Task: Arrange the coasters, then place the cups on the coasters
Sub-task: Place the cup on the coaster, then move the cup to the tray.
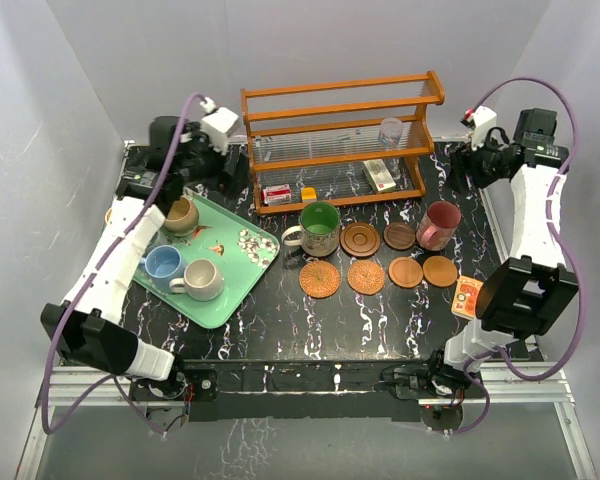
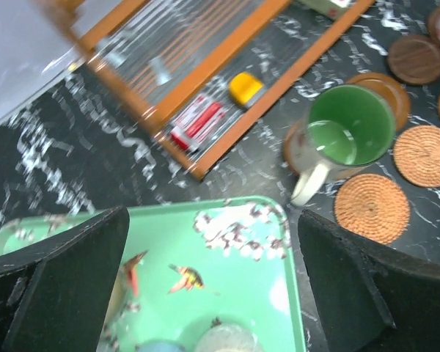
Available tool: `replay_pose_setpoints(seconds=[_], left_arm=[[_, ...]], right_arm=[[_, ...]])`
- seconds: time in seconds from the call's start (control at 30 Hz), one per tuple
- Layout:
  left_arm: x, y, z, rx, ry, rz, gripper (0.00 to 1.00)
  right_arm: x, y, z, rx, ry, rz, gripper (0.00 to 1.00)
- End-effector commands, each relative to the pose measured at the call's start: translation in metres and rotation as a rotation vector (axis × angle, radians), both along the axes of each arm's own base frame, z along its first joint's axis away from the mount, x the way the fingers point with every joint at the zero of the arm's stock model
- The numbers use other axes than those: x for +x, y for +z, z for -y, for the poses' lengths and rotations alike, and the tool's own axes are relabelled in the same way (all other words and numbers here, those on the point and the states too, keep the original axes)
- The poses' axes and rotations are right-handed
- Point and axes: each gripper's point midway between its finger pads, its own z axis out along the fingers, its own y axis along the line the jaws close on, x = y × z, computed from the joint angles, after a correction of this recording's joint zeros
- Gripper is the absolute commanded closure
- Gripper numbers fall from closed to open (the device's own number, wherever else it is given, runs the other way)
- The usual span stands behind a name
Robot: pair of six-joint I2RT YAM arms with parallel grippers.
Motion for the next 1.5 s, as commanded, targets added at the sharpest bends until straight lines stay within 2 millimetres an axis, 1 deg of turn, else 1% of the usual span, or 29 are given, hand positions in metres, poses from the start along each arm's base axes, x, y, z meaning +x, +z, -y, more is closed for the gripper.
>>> replay_pose_setpoints(seconds=[0.0,0.03,0.07,0.13,0.2,0.27,0.33,0.47,0.53,0.63,0.83,0.93,1.1,1.27,1.4,1.47], left_arm=[[-0.002,0.001,-0.056,-0.062,0.135,-0.032,0.01],[0.003,-0.006,-0.078,-0.075,0.195,-0.055,0.01],[0.000,-0.006,-0.094,-0.091,0.237,-0.061,0.01],[-0.003,-0.013,-0.121,-0.118,0.302,-0.089,0.01],[-0.007,-0.022,-0.142,-0.130,0.351,-0.120,0.01],[-0.014,-0.034,-0.153,-0.119,0.366,-0.153,0.01],[-0.022,-0.047,-0.158,-0.089,0.361,-0.198,0.02],[-0.034,-0.073,-0.161,-0.046,0.340,-0.304,0.05],[-0.034,-0.086,-0.162,-0.032,0.339,-0.351,0.08],[-0.032,-0.101,-0.170,0.009,0.353,-0.383,0.14],[-0.036,-0.122,-0.176,0.099,0.286,-0.440,0.18],[-0.027,-0.127,-0.182,0.112,0.307,-0.446,0.20],[0.001,-0.131,-0.193,0.113,0.388,-0.413,0.28],[0.027,-0.141,-0.205,0.143,0.424,-0.397,0.32],[0.042,-0.151,-0.215,0.180,0.449,-0.415,0.36],[0.048,-0.154,-0.217,0.181,0.455,-0.422,0.37]], right_arm=[[-0.006,0.015,-0.036,0.030,-0.038,0.008,0.36],[-0.010,0.013,-0.046,0.019,-0.034,-0.004,0.35],[-0.015,0.012,-0.058,0.006,-0.021,-0.010,0.35],[-0.024,0.013,-0.077,0.015,0.002,-0.008,0.35],[-0.033,0.015,-0.090,0.029,0.022,0.002,0.34],[-0.040,0.018,-0.099,0.040,0.037,0.011,0.33],[-0.048,0.019,-0.105,0.049,0.047,0.013,0.33],[-0.062,0.017,-0.115,0.072,0.072,0.004,0.33],[-0.068,0.016,-0.120,0.086,0.085,0.004,0.33],[-0.075,0.013,-0.126,0.107,0.102,0.005,0.32],[-0.083,0.000,-0.128,0.111,0.105,-0.015,0.32],[-0.085,-0.005,-0.130,0.122,0.112,-0.023,0.31],[-0.085,-0.009,-0.129,0.123,0.109,-0.034,0.31],[-0.087,-0.011,-0.128,0.117,0.105,-0.035,0.31],[-0.087,-0.014,-0.127,0.112,0.097,-0.041,0.31],[-0.087,-0.015,-0.127,0.111,0.095,-0.044,0.31]])
